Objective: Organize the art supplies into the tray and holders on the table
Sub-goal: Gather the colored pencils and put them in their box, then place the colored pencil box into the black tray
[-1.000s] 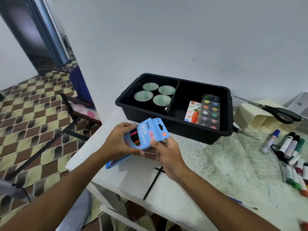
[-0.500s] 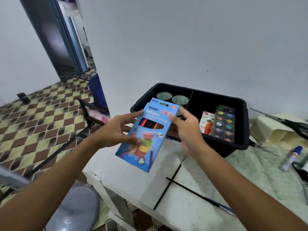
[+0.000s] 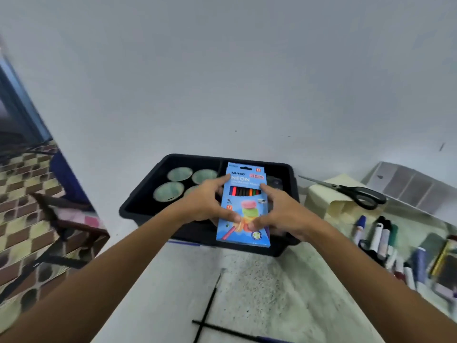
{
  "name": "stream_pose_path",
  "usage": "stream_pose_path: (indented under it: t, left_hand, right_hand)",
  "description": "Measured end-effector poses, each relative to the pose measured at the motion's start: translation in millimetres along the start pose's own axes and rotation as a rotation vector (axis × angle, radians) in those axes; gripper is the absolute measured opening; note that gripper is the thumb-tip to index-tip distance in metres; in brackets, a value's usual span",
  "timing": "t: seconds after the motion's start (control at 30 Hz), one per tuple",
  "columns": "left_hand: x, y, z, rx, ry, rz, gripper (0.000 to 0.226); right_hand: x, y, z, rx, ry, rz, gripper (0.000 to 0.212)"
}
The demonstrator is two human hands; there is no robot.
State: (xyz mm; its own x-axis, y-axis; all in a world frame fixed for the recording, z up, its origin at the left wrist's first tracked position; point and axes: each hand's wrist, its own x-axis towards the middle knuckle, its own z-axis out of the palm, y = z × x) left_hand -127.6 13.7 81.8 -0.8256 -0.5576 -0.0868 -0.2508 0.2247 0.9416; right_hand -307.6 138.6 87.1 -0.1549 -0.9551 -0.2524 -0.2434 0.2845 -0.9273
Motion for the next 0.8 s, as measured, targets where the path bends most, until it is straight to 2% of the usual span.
stream_pose_path:
  t: [0.13,0.3,0.4,0.47,0.53,0.6,0.7,0.8]
  left_hand:
    - [49.8,-3.5,12.0,0.114,-0.107,-0.126,0.064]
    - [91.8,-9.3,15.5,0.201,-0.152,-0.233,0.062]
    - [105.8,-16.7,18.0,0.208,-0.133,-0.239,0.062]
    - [110.9,-19.6,20.9,0.21,-0.115,-0.221,0.066]
    - [116.4,-22.5,27.6,0.26,-0.105,-0.202,0.072]
    - [119.7,-24.3,34.7,0.369,-0.078,-0.185,0.091]
    - [117.5,-22.4,34.9,0.552,0.001,-0.12,0.112]
    - [106.1,-23.3,26.7,0.653,-0.074,-0.02,0.112]
  right_hand:
    - [23.7,-1.1,-26.3,-0.3,0.023,0.072,0.063]
    - [53.3,0.8,-35.9,-0.552,-0.003,0.146,0.041]
    - [60.0,4.2,-34.1,-0.782,0.098,0.065,0.027]
    - [59.1,8.7,-31.5,-0.889,0.127,-0.01,0.026]
    - [56.7,15.5,-30.4,-0.993,0.064,-0.062,0.028]
    - [55.0,22.6,-33.4,-1.157,-0.013,-0.093,0.034]
    - [53.0,28.3,-48.8,-1.251,-0.084,-0.051,0.062]
    - [48.7,33.4,-59.3,-1.239,-0.131,-0.055,0.089]
